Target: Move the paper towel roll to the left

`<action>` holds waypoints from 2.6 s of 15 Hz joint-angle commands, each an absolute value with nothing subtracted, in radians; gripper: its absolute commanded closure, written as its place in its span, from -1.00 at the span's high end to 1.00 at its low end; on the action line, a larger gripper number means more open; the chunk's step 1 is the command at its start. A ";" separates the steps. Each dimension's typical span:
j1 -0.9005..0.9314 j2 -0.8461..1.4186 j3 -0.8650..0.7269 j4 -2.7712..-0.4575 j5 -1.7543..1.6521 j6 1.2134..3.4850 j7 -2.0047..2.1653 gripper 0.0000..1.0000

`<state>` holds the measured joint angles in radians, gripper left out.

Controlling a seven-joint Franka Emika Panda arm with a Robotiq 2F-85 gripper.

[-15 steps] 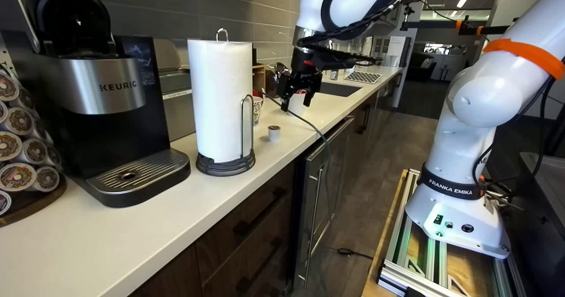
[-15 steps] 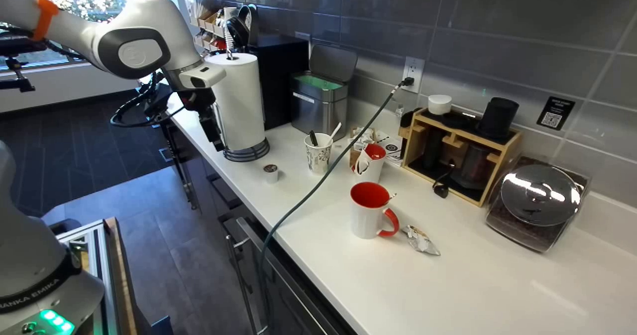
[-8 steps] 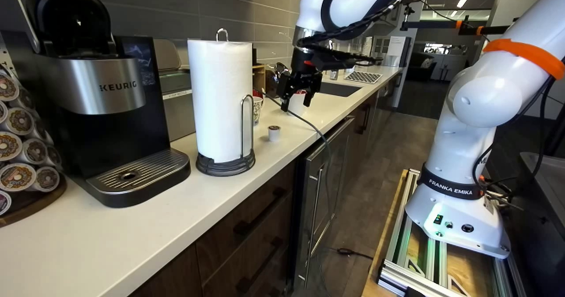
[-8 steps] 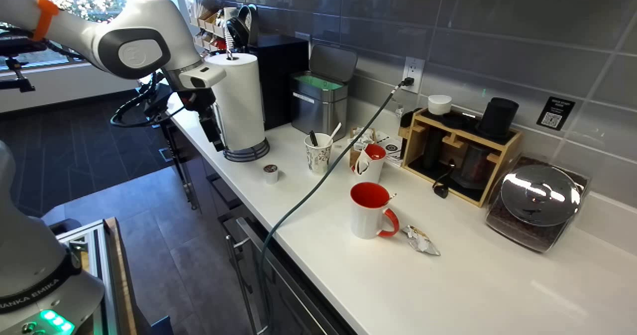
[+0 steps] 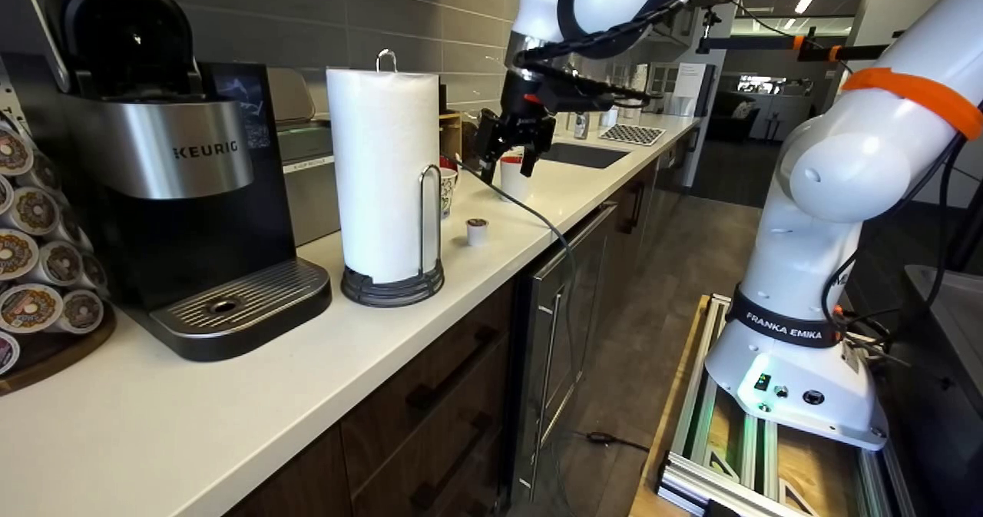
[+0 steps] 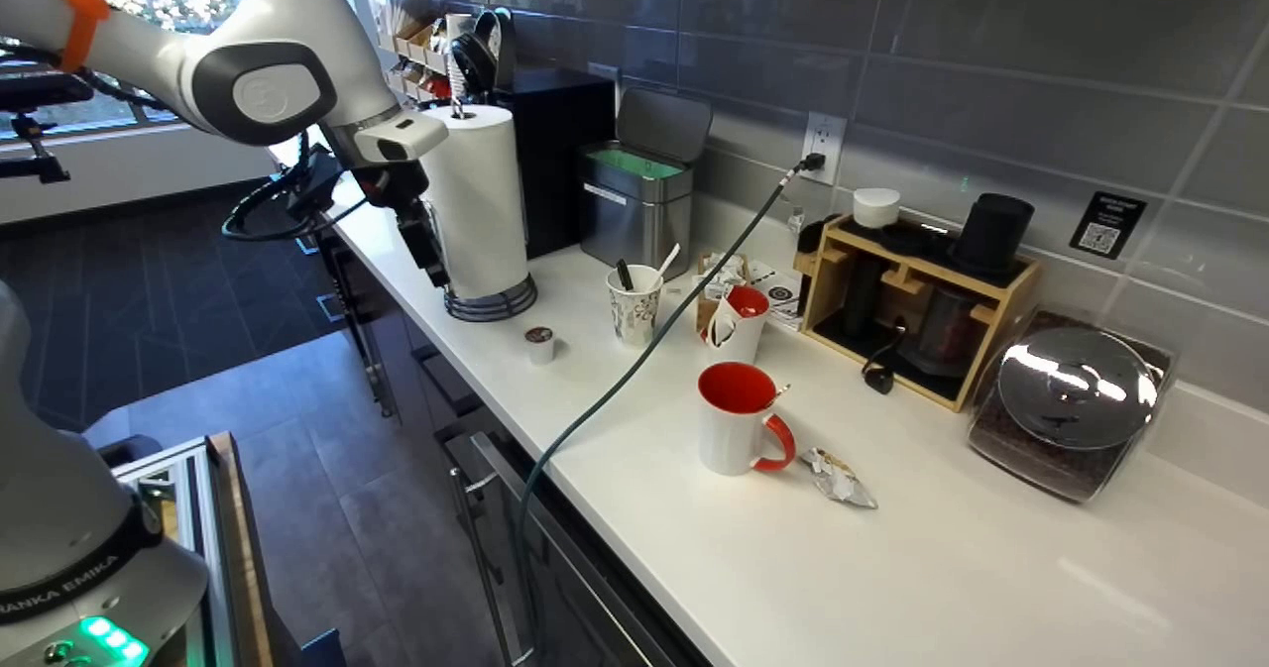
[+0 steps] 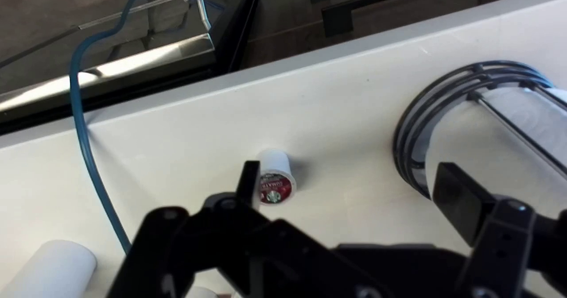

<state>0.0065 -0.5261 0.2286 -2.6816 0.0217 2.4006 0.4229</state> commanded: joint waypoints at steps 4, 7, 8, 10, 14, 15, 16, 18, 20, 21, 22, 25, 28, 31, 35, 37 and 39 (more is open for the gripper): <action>0.023 -0.670 0.268 -2.578 -0.052 2.231 0.408 1.00; 0.030 -0.712 0.261 -2.529 -0.062 2.165 0.383 1.00; 0.036 -0.724 0.260 -2.512 -0.057 2.178 0.375 1.00; 0.056 -0.724 0.244 -2.474 -0.047 2.183 0.314 1.00; 0.128 -0.677 0.203 -2.367 -0.032 2.203 0.124 1.00; 0.143 -0.660 0.195 -2.339 -0.033 2.193 0.077 1.00; 0.163 -0.643 0.183 -2.317 -0.027 2.186 0.026 1.00; 0.195 -0.610 0.165 -2.283 -0.028 2.192 -0.068 1.00; 0.228 -0.574 0.140 -2.258 -0.026 2.204 -0.171 1.00; 0.244 -0.553 0.126 -2.243 -0.021 2.202 -0.224 1.00; 0.209 -0.607 0.156 -2.282 -0.037 2.208 -0.133 1.00; 0.229 -0.564 0.137 -2.253 -0.034 2.208 -0.197 1.00; 0.255 -0.538 0.117 -2.239 -0.022 2.244 -0.270 1.00; 0.322 -0.538 0.045 -2.228 0.015 2.252 -0.489 1.00; 0.399 -0.529 -0.074 -2.206 0.113 2.217 -0.775 1.00; 0.424 -0.492 -0.105 -2.184 0.176 2.216 -0.909 1.00; 0.441 -0.445 -0.112 -2.162 0.231 2.213 -1.021 1.00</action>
<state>0.4039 -0.5239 -0.0945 -2.2183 0.1542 2.2481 -0.8739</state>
